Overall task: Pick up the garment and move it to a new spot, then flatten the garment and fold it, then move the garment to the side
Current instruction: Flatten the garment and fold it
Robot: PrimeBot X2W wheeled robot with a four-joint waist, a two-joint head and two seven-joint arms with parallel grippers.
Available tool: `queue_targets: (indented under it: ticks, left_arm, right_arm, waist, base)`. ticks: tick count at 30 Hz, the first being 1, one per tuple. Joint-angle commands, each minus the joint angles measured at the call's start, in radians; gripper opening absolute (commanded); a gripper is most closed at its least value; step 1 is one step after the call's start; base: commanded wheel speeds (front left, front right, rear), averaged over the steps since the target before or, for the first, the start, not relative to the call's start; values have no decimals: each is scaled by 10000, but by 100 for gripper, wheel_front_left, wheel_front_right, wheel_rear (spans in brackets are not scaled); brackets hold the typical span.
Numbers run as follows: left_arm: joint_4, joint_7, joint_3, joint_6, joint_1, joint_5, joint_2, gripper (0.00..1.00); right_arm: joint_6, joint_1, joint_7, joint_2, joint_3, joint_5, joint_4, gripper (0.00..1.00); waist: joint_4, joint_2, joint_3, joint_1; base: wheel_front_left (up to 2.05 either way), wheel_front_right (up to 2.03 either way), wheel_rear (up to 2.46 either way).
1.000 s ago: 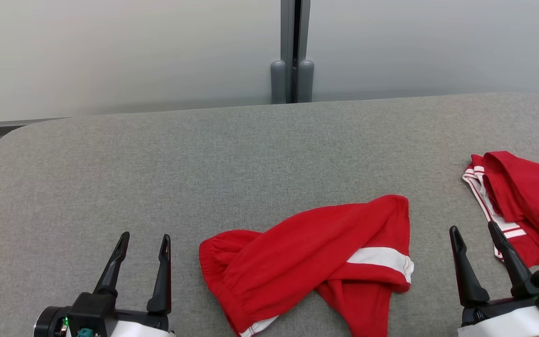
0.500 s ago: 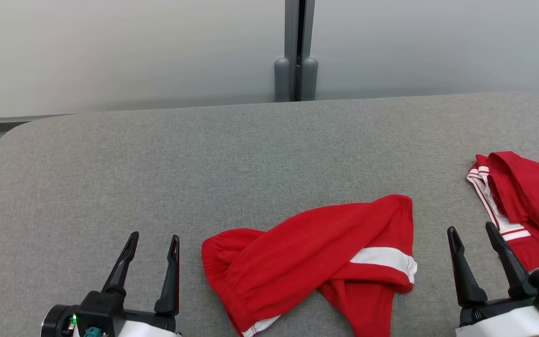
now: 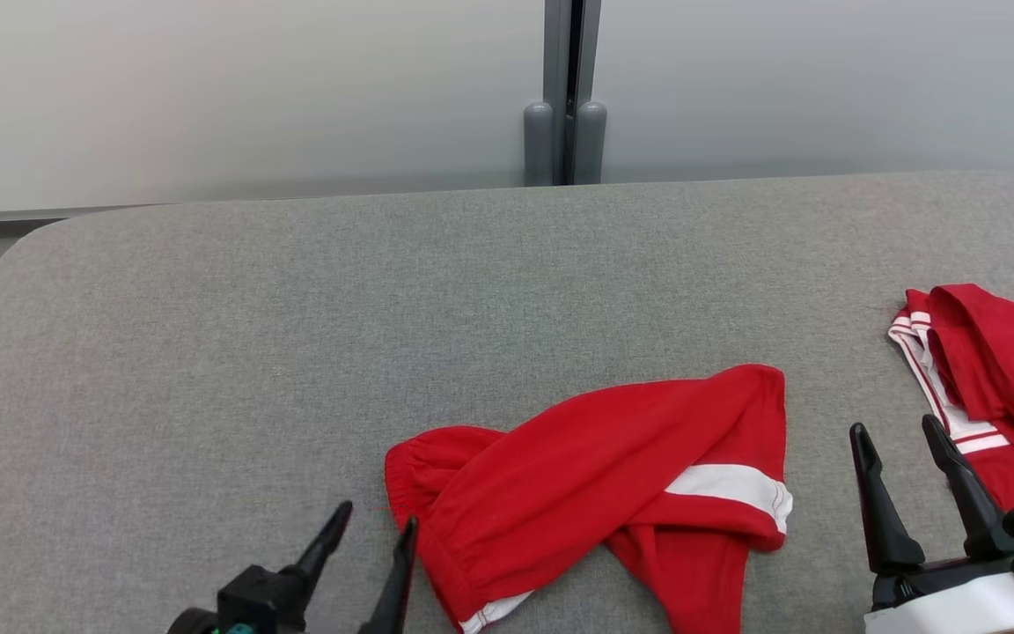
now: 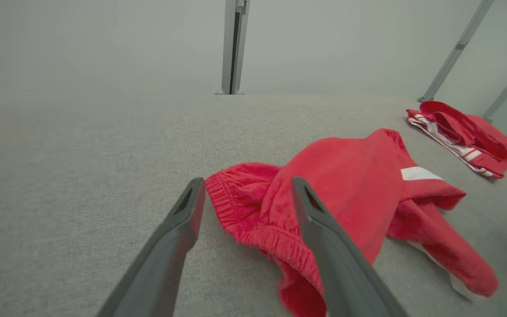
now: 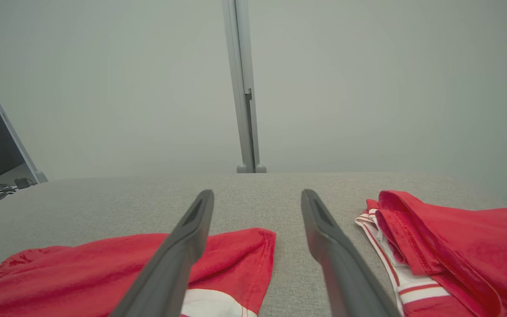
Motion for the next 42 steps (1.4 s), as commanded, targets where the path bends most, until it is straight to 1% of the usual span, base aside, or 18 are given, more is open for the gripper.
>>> queue_targets:
  ticks: [1,4,7,12,17,20,21,22,23,24,28,31,36,42]
  left_arm:
    - [-28,156,-98,-169,98,-138,42,100]
    - [-178,715,-583,-535,400,-303,123,100]
    - [-335,1141,-958,-768,664,-404,213,100]
    - [-108,1614,-1440,-1111,839,-702,101,100]
    - [495,1559,-1642,-1400,488,-898,-145,100]
    - [755,1384,-1591,-1454,267,-900,-248,100]
    - [840,1325,-1567,-1469,217,-929,-265,74]
    - [940,1292,-1548,-1466,165,-888,-236,44]
    - [1023,1263,-1541,-1487,112,-895,-247,6]
    - [1115,1243,-1521,-1477,53,-936,-255,0]
    - [1332,1164,-1520,-1542,-108,-957,-263,0]
    - [1395,1087,-1509,-1555,-224,-943,-236,0]
    - [1467,1009,-1518,-1556,-437,-877,-222,0]
    - [1572,873,-1556,-1556,-757,-801,-305,0]
  right_arm:
    - [0,-53,-12,-57,-52,53,-1,100]
    - [0,-29,-3,-53,-138,64,-58,100]
    - [0,-29,30,-11,-203,18,-109,100]
    - [0,-188,71,-11,-154,39,-110,100]
    - [0,-304,60,22,-60,103,-13,100]
    - [0,-312,13,29,-85,163,65,100]
    - [0,-293,14,40,-110,197,90,100]
    - [0,-269,34,32,-147,177,131,100]
    - [0,-241,40,26,-191,226,183,100]
    - [0,-219,31,28,-231,273,227,100]
    - [0,-118,119,94,-352,537,695,100]
    - [0,-138,290,117,-225,876,1268,100]
    - [0,-553,550,16,418,1369,2358,100]
    - [0,-1509,441,40,972,1555,3857,100]
  waist:
    - [28,0,24,0]
    - [112,0,114,0]
    - [194,0,182,0]
    - [208,0,298,0]
    - [20,0,393,0]
    - [-93,0,465,0]
    - [-125,0,495,0]
    - [-151,0,526,0]
    - [-164,0,560,0]
    - [-180,0,589,0]
    - [-213,0,693,0]
    - [-206,0,759,0]
    - [-123,0,909,0]
    - [18,0,1172,0]
  base:
    - [0,0,0]
    - [0,0,0]
    - [0,0,0]
    - [0,0,0]
    - [0,0,0]
    - [0,0,0]
    - [0,0,0]
    - [0,0,0]
    - [0,0,0]
    - [0,0,0]
    - [0,0,0]
    - [0,0,0]
    - [0,0,0]
    - [0,0,0]
